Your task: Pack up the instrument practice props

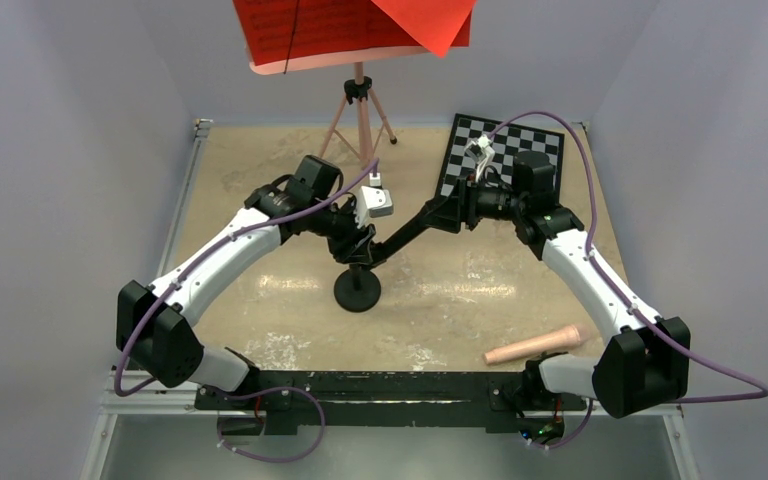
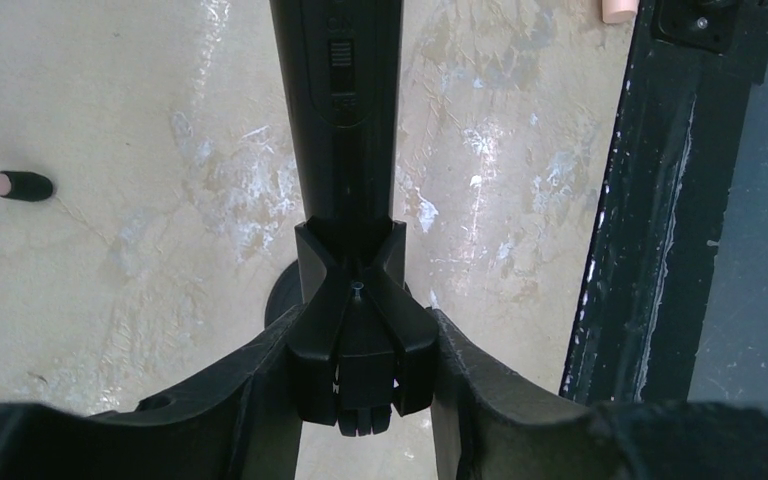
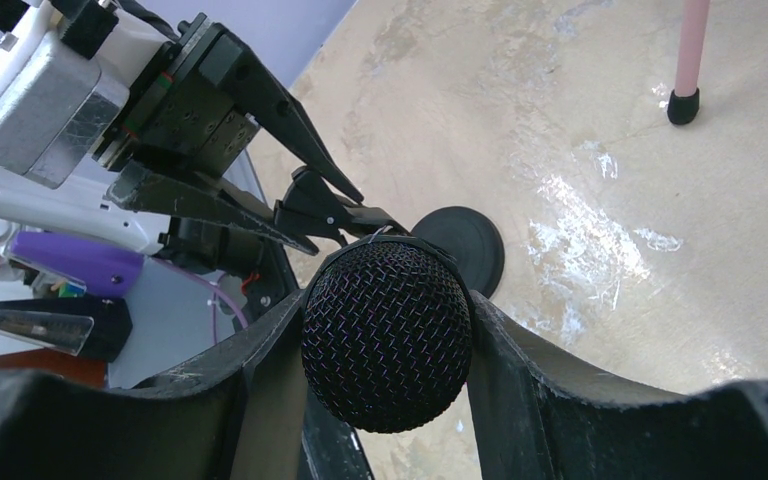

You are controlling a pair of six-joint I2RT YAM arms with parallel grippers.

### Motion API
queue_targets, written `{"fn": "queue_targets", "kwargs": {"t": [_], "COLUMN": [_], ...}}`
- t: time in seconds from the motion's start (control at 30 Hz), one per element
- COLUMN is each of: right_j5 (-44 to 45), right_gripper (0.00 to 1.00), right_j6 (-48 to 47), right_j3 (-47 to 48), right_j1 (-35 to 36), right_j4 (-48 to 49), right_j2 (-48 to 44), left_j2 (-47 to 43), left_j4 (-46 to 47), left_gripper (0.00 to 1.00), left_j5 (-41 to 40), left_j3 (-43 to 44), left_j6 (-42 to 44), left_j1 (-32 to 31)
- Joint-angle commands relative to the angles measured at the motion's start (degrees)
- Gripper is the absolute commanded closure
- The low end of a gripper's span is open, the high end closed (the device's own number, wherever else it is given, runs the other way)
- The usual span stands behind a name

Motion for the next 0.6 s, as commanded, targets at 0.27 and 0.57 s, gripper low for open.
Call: {"fn": "queue_targets", "kwargs": {"t": [0.27, 0.57], "right_j5": [1.34, 5.23], "right_gripper": [0.72, 1.0], "right_j6": [-1.07, -6.78], "right_j3": [2.81, 6.29], "right_j1": [-0.18, -6.73], "right_j4": [-0.4, -7.97], "right_j2": [-0.99, -1.84], "left_j2": [-3.38, -7.61], "left_j4": [2.36, 4.51], "left_gripper": [1.0, 1.0], "left_j5": [4.24, 5.12], "left_j3": [-2.41, -8.77], "left_j6": [0.3, 2.23], "left_j1": [-0.27, -0.04]}}
